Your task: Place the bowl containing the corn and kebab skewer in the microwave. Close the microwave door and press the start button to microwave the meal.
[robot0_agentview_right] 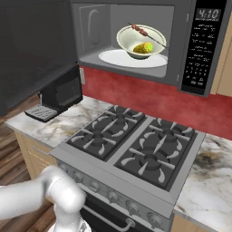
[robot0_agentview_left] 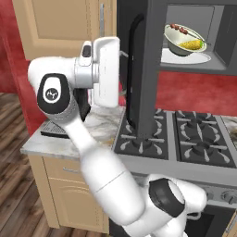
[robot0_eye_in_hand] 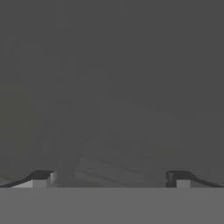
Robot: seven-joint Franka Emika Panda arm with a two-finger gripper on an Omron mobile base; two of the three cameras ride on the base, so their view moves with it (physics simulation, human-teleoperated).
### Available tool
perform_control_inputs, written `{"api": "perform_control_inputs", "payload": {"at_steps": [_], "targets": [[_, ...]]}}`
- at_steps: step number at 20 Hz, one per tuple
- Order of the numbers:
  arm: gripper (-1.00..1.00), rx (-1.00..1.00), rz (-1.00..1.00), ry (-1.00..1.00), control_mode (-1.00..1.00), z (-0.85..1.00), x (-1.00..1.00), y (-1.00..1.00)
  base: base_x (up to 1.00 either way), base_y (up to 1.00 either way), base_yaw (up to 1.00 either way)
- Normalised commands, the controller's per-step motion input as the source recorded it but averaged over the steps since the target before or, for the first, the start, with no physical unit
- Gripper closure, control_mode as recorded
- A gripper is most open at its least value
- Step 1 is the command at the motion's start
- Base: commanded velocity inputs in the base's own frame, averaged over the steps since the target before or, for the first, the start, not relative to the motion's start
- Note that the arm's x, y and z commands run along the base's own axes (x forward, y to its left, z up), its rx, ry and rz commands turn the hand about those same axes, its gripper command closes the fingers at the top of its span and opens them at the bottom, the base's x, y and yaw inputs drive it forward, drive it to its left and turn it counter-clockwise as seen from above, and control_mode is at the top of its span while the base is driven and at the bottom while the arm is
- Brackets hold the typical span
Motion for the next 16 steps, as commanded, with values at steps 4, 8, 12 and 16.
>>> {"api": "perform_control_inputs", "payload": {"at_steps": [4, 8, 12, 16], "targets": [[-1.00, 0.00, -0.23, -0.18, -1.00, 0.00, -0.78, -1.00, 0.00, 0.00, 0.00], [-1.00, 0.00, -0.16, -0.06, -1.00, 0.01, -0.22, -0.98, 0.00, 0.00, 0.00], [-1.00, 0.03, -0.10, 0.00, -1.00, 0.01, 0.03, -1.00, 0.00, 0.00, 0.00], [-1.00, 0.07, -0.03, 0.00, -1.00, 0.00, 0.22, -0.97, 0.00, 0.00, 0.00]]}}
